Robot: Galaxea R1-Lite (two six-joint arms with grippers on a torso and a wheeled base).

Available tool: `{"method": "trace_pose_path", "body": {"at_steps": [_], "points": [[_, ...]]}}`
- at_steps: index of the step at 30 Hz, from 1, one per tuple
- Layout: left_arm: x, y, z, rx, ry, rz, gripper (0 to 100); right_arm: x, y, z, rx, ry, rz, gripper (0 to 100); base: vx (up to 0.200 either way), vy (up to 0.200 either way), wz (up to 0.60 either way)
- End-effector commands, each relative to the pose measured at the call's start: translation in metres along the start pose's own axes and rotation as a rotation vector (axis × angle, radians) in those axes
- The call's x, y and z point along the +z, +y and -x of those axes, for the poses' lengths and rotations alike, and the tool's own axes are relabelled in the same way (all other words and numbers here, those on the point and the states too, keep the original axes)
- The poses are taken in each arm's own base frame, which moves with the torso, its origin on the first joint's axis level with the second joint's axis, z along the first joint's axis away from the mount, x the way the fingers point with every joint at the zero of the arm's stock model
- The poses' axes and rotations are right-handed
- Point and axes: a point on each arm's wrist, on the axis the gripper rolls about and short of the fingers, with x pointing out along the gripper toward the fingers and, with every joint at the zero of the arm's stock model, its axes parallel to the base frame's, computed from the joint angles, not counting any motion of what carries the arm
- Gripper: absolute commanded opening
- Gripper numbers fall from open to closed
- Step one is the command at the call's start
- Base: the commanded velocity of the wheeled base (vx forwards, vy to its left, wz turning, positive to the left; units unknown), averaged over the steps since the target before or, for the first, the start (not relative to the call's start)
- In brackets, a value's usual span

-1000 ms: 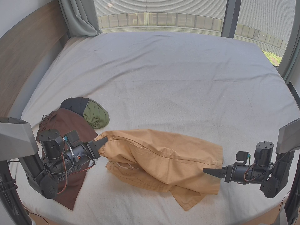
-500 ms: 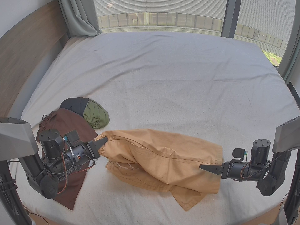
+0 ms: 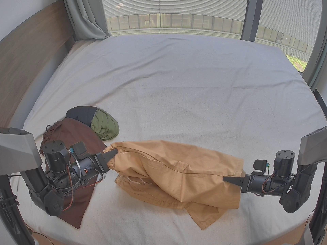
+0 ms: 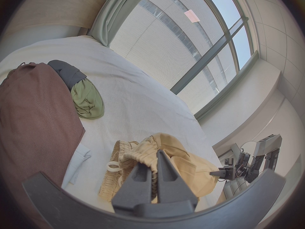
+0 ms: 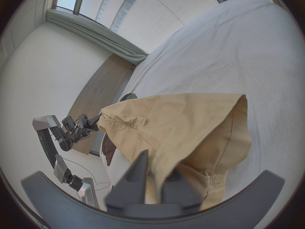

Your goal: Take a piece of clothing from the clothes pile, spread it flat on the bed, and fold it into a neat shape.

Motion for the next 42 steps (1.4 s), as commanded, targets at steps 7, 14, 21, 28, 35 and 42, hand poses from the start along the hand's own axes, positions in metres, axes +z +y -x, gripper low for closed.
{"method": "trace_pose_path", "body": {"at_steps": [7,14,21,28,35,42], "points": [[0.013,-0.004,-0.003,-0.025,-0.052,-0.014,0,0.013,0.017,0.008,0.037,-0.053,0.045,0,0.0,0.0,0.0],[0.032,-0.017,0.001,-0.077,-0.124,-0.035,0,0.03,0.046,0.02,0.12,-0.124,0.035,0,0.0,0.0,0.0],[0.047,-0.028,0.013,-0.157,-0.147,-0.066,0,0.044,0.058,0.025,0.161,-0.183,0.063,0,0.0,0.0,0.0],[0.068,-0.02,0.031,-0.168,-0.201,-0.096,0,0.048,0.068,0.028,0.191,-0.204,0.086,0,0.0,0.0,0.0],[0.079,-0.028,0.05,-0.221,-0.218,-0.12,0,0.053,0.082,0.033,0.235,-0.228,0.122,0,0.0,0.0,0.0],[0.081,-0.036,0.066,-0.279,-0.208,-0.14,0,0.057,0.087,0.036,0.248,-0.25,0.139,0,0.0,0.0,0.0]]}}
